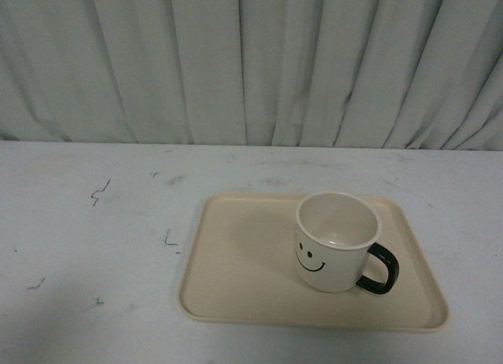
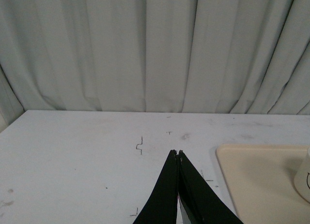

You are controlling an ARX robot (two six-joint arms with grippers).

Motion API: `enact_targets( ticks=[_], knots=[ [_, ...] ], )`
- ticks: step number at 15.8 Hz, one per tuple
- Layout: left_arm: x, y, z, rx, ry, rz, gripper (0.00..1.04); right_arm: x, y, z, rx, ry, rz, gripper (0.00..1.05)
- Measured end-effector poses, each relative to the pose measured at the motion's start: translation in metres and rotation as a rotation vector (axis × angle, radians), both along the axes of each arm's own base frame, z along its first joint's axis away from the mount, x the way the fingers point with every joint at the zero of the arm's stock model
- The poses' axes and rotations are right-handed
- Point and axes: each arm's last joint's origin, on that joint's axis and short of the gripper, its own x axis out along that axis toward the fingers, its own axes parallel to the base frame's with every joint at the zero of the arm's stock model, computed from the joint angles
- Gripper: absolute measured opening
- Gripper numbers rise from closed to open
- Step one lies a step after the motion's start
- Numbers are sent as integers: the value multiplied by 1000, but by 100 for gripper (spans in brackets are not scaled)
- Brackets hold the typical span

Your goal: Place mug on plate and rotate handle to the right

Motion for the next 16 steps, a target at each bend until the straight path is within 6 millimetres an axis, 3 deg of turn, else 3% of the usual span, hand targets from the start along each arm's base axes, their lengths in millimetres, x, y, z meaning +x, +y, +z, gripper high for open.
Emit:
enact_targets(
  ticks=[1,5,12,13,16],
  knots=[
    [-7,0,-7,0,57,-3,2,0,0,0,0,0,0,98],
    [-10,0,-3,0,9,1,2,0,0,0,0,0,0,98],
    [-10,0,-4,0,14,0,93,0,0,0,0,0,0,98],
    [-10,0,-4,2,14,0,100,0,0,0,0,0,0,98],
    [-10,0,-4,3,14,0,98,0,0,0,0,0,0,98]
  ],
)
